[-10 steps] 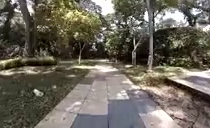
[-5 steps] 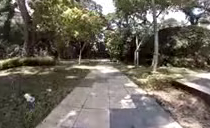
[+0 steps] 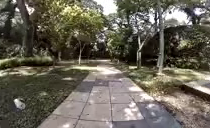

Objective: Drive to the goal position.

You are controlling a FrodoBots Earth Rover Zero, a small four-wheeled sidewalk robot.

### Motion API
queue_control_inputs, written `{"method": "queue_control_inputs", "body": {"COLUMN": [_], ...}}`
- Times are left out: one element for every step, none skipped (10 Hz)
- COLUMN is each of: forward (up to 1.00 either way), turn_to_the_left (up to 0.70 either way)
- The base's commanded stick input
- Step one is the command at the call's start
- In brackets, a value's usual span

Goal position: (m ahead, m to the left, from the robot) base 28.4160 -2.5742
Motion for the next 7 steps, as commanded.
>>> {"method": "queue_control_inputs", "body": {"forward": [0.5, 0.5, 0.5, 0.5, 0.5, 0.5, 0.5], "turn_to_the_left": [0.0, 0.0, 0.0, -0.14, -0.39, -0.48, -0.5]}}
